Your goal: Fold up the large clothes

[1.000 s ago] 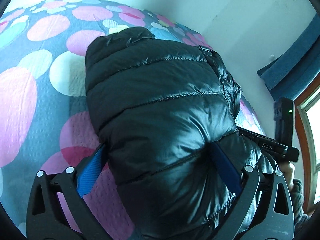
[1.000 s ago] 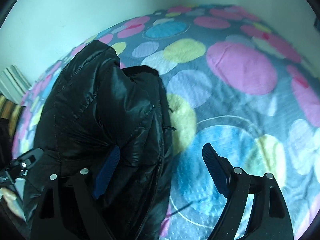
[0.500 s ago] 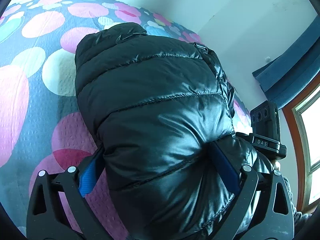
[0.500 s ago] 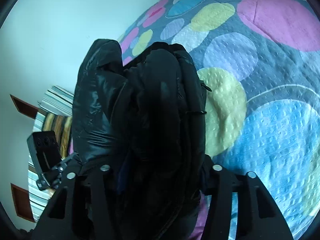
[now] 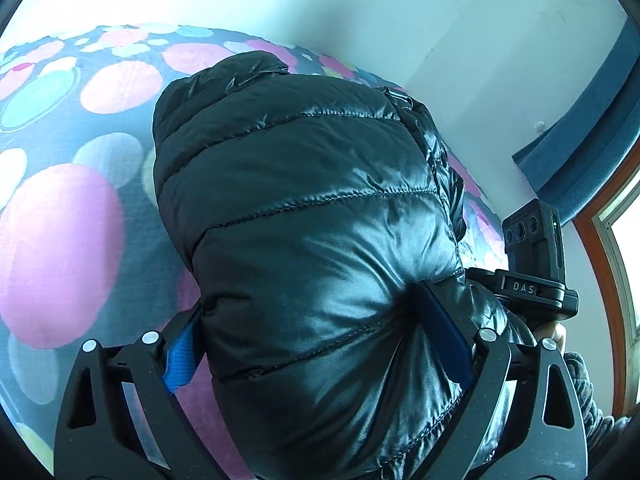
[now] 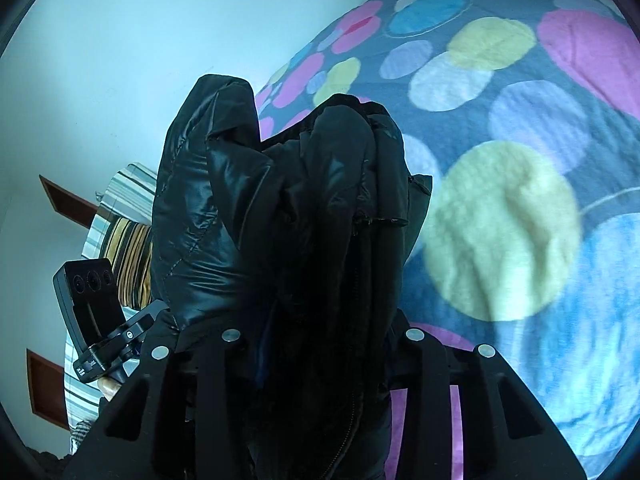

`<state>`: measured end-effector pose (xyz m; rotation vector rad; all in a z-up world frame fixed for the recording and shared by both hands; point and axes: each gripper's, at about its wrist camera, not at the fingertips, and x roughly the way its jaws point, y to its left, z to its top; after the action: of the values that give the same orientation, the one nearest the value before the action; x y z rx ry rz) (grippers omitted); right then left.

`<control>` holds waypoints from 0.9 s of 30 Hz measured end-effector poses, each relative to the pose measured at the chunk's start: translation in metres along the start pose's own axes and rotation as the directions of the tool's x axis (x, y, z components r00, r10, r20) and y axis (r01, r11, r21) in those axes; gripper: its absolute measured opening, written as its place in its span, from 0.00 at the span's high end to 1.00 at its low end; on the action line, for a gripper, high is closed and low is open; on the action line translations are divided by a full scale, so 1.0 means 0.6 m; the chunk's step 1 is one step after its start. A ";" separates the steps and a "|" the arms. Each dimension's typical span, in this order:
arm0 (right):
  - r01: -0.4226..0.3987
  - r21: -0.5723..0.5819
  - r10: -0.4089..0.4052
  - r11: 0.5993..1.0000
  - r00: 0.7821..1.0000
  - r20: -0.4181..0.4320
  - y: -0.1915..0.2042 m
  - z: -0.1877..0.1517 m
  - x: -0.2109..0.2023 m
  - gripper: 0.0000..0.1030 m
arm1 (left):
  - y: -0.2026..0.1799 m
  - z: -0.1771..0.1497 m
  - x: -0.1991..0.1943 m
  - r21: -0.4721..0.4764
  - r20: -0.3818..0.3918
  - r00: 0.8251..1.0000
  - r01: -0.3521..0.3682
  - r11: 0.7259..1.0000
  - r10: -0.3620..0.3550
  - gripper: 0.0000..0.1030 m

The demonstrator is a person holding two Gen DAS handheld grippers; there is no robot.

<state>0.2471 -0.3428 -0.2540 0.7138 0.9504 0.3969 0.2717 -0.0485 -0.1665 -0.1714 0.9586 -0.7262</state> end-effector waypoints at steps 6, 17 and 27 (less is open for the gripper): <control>-0.023 -0.020 0.022 1.000 1.000 -0.016 0.032 0.009 0.031 0.62 | 0.016 0.003 -0.022 -0.007 0.025 0.999 -0.033 0.999 0.034 0.10; -0.076 -0.062 0.072 0.995 0.995 -0.062 0.101 0.038 0.121 0.63 | 0.105 0.032 -0.079 -0.042 0.073 0.992 -0.105 0.994 0.108 0.12; -0.081 -0.079 0.073 0.994 0.992 -0.108 0.139 0.065 0.208 0.63 | 0.181 0.032 -0.093 -0.111 0.078 0.989 -0.113 0.987 0.122 0.12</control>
<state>0.3464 -0.2238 -0.2549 0.6605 1.0012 0.5431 0.3201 0.0653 -0.1651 -0.2353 0.9184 -0.5560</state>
